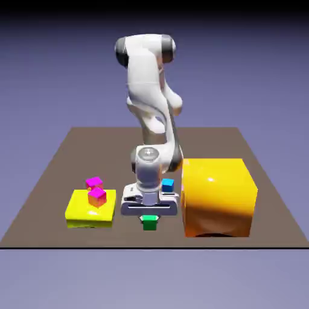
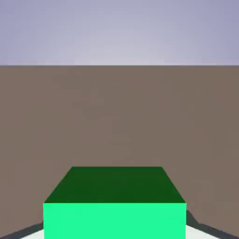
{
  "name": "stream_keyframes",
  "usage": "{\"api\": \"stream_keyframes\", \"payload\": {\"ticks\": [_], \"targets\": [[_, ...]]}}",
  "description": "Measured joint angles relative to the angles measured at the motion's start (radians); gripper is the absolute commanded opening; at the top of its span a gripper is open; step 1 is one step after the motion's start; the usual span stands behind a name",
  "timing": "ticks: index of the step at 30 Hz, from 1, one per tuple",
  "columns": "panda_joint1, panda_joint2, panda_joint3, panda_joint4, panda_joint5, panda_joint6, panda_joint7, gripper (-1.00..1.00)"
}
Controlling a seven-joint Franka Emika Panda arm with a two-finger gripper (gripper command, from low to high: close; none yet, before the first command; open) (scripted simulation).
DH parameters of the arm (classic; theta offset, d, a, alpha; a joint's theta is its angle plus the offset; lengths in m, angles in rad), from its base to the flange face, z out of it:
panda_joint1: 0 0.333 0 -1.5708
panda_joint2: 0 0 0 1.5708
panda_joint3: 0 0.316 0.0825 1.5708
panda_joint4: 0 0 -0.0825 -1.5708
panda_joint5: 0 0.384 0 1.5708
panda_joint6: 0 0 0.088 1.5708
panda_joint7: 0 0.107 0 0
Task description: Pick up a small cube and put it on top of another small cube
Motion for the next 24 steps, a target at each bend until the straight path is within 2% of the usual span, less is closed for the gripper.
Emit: {"api": "stream_keyframes", "payload": {"ticks": [14, 16, 21, 22, 24], "targets": [[-0.229, -0.507, -0.375, -0.197, 0.136, -0.288, 0.456, -1.00], [-0.232, -0.514, -0.380, -0.200, 0.138, -0.292, 0.463, -1.00], [-0.227, -0.343, -0.377, -0.248, 0.181, -0.075, 0.430, -1.00], [-0.227, -0.339, -0.377, -0.249, 0.182, -0.070, 0.429, 1.00], [-0.228, -0.339, -0.376, -0.249, 0.181, -0.071, 0.430, 1.00]]}}
